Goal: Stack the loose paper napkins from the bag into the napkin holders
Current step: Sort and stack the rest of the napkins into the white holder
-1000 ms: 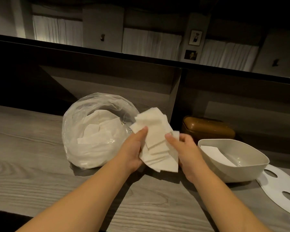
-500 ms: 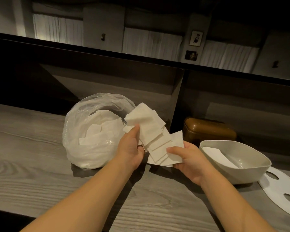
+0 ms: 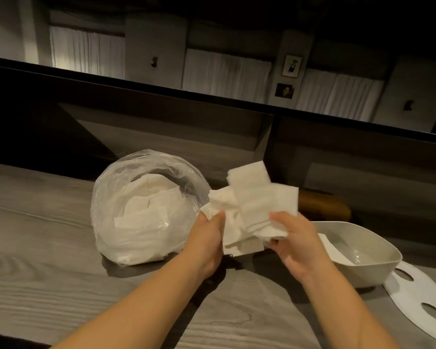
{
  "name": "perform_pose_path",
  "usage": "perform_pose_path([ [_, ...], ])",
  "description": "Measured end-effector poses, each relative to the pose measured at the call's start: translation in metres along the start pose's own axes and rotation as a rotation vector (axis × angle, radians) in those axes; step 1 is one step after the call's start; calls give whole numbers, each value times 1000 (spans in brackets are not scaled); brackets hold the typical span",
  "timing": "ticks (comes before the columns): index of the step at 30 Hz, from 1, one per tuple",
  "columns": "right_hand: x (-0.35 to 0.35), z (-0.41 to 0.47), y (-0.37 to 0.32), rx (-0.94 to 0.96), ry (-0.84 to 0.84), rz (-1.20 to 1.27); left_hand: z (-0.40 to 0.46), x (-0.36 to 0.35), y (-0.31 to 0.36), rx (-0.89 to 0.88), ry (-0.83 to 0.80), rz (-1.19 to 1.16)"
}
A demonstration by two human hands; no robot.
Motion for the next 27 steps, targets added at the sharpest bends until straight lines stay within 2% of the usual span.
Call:
perform_pose_path([
  [2,-1,5,12,-64,52,-229,-4,-5,-2,56,24,-83],
  [5,-1,8,16,-68,85,-393,-6,-5,0,115,55,-216],
  [8,-5,7,15,-17,64,-541,-6,-6,0,115,28,-147],
  [12,-3,5,8,8,105,-506,-3,-2,0,42,44,-65],
  [15,11,5,-5,137,239,-436,-3,1,4,24,74,-117],
  [17,16,2,-13,203,272,-321,-2,2,3,19,65,-57],
  [21,15,0,-21,256,138,-148,-1,-1,-2,53,-20,103],
  [24,7,2,-12,164,51,-340,-2,-5,-7,96,-82,214],
  [27,1,9,1,108,83,-514,-4,-6,-8,157,-75,178],
])
Point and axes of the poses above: each hand's wrist, its own z-axis towards the middle knuckle, its own x-axis out of the back of the hand, y = z × x, the point moved 4 cm from there along z, towards the middle knuckle, and after that the axes turned 12 degrees about -z, right-handed, at the moved point
